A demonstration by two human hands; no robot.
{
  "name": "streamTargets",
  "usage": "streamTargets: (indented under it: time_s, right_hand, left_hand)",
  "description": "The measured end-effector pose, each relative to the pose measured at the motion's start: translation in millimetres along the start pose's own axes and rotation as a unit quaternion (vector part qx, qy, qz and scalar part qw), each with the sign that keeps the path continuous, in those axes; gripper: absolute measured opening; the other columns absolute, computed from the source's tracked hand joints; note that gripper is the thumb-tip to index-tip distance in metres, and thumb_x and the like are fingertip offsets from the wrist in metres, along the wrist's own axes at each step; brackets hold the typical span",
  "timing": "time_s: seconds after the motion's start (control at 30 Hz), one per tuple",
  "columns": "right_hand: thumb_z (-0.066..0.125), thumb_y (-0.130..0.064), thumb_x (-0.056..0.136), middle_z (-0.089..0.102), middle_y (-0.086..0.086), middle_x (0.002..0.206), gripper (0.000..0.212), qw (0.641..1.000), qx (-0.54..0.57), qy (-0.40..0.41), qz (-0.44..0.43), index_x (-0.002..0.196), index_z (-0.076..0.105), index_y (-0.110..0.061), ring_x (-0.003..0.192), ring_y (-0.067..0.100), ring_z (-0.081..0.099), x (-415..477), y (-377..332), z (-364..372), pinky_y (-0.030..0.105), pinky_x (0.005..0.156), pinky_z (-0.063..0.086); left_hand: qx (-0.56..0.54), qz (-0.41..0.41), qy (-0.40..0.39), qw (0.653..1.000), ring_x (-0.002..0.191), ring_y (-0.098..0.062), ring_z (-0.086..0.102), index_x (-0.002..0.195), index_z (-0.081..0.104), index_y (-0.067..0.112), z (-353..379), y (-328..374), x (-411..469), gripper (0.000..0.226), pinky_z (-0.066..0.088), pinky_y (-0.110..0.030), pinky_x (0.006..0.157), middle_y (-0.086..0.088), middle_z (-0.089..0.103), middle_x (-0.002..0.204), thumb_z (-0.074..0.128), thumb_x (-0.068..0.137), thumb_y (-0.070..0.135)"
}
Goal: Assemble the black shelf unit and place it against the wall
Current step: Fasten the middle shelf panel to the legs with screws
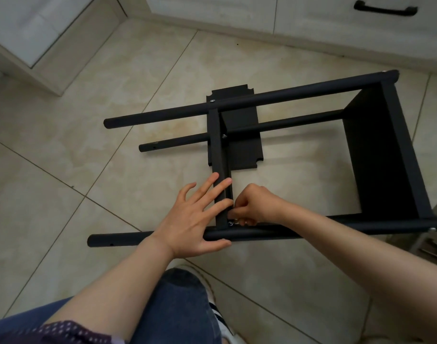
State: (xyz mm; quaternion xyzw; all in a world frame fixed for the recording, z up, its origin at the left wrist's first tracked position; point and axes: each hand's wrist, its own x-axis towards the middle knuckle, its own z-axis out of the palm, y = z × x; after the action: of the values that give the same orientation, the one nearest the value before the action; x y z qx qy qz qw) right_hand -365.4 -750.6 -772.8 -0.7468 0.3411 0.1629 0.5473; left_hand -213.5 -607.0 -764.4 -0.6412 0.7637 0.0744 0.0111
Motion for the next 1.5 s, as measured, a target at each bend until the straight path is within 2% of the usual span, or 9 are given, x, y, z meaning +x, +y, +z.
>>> streamTargets:
  time_s: [0.13, 0.3, 0.4, 0.5, 0.63, 0.83, 1.03, 1.37, 1.5]
  right_hand:
    - [0.071, -0.02, 0.091, 0.073, 0.004, 0.071, 0.017, 0.982, 0.172, -0.066, 0.042, 0.083, 0.076, -0.006, 0.058, 0.008, 0.06, 1, 8, -8, 0.019, 0.061, 0.053]
    - [0.071, -0.015, 0.089, 0.076, 0.015, 0.096, 0.023, 0.951, 0.276, -0.118, 0.073, 0.104, 0.073, 0.002, 0.066, 0.008, 0.068, -1, 18, -18, 0.018, 0.068, 0.057]
    - [0.072, -0.017, 0.09, 0.077, 0.012, 0.093, 0.017, 0.964, 0.238, -0.092, 0.072, 0.098, 0.074, -0.003, 0.061, 0.007, 0.066, 3, 14, -14, 0.019, 0.064, 0.055]
    - [0.068, -0.024, 0.092, 0.076, -0.004, 0.076, 0.012, 0.987, 0.138, -0.063, 0.061, 0.089, 0.072, -0.013, 0.063, 0.005, 0.064, 7, 5, -5, 0.021, 0.063, 0.046]
    - [0.063, -0.015, 0.092, 0.072, -0.006, 0.071, 0.009, 0.992, 0.099, -0.062, 0.044, 0.089, 0.07, -0.013, 0.06, 0.0, 0.066, 8, -2, 0, 0.02, 0.059, 0.042]
    - [0.063, -0.011, 0.089, 0.07, -0.008, 0.067, 0.01, 0.99, 0.111, -0.078, 0.032, 0.084, 0.07, -0.015, 0.071, 0.007, 0.067, 8, -2, 1, 0.027, 0.075, 0.049]
    - [0.063, -0.011, 0.089, 0.073, -0.006, 0.071, 0.011, 0.987, 0.129, -0.093, 0.024, 0.095, 0.072, -0.014, 0.077, 0.009, 0.069, 14, 1, 1, 0.032, 0.087, 0.054]
    - [0.071, -0.011, 0.088, 0.072, -0.002, 0.084, 0.006, 0.97, 0.157, -0.186, 0.014, 0.088, 0.076, -0.015, 0.087, 0.013, 0.065, 18, 7, -15, 0.034, 0.093, 0.052]
    - [0.069, -0.011, 0.09, 0.069, 0.003, 0.093, 0.022, 0.961, 0.147, -0.23, 0.046, 0.11, 0.07, -0.003, 0.086, 0.014, 0.061, 27, 6, -17, 0.033, 0.092, 0.051]
  left_hand:
    - [-0.007, -0.004, -0.002, 1.0, 0.157, -0.024, 0.0, 0.143, 0.047, 0.026, -1, 1, 2, 0.076, 0.028, -0.056, 0.116, -0.001, 0.007, 0.17, 0.045, 0.087, 0.076]
    - [-0.023, -0.01, 0.006, 1.0, 0.157, -0.024, 0.001, 0.142, 0.049, 0.024, -1, 4, 4, 0.075, 0.032, -0.052, 0.115, -0.002, 0.011, 0.169, 0.046, 0.086, 0.074]
    - [-0.027, -0.012, 0.004, 1.0, 0.157, -0.024, 0.001, 0.142, 0.049, 0.024, -2, 3, 3, 0.075, 0.033, -0.052, 0.114, -0.003, 0.011, 0.169, 0.046, 0.087, 0.074]
    - [-0.029, -0.012, 0.001, 1.0, 0.157, -0.024, 0.0, 0.142, 0.047, 0.025, -2, 4, 4, 0.074, 0.036, -0.052, 0.112, -0.003, 0.012, 0.169, 0.046, 0.087, 0.074]
    - [-0.036, -0.011, 0.001, 0.999, 0.157, -0.024, 0.001, 0.141, 0.046, 0.025, -2, 4, 3, 0.073, 0.036, -0.052, 0.112, -0.003, 0.012, 0.169, 0.046, 0.087, 0.074]
    - [-0.04, -0.014, -0.002, 0.999, 0.157, -0.023, -0.001, 0.142, 0.049, 0.023, -2, 4, 4, 0.074, 0.035, -0.051, 0.114, -0.002, 0.01, 0.169, 0.046, 0.087, 0.074]
    - [-0.05, -0.007, 0.01, 0.999, 0.157, -0.025, 0.002, 0.145, 0.041, 0.025, -2, 4, 4, 0.075, 0.034, -0.049, 0.116, -0.004, 0.013, 0.169, 0.048, 0.087, 0.073]
    - [-0.053, -0.007, 0.016, 0.998, 0.157, -0.024, 0.002, 0.141, 0.052, 0.019, -1, 3, 3, 0.076, 0.03, -0.042, 0.119, -0.004, 0.015, 0.169, 0.051, 0.087, 0.072]
    - [-0.058, -0.004, 0.025, 0.998, 0.157, -0.025, 0.005, 0.143, 0.049, 0.02, 0, 4, 4, 0.075, 0.033, -0.044, 0.117, -0.005, 0.016, 0.168, 0.052, 0.087, 0.071]
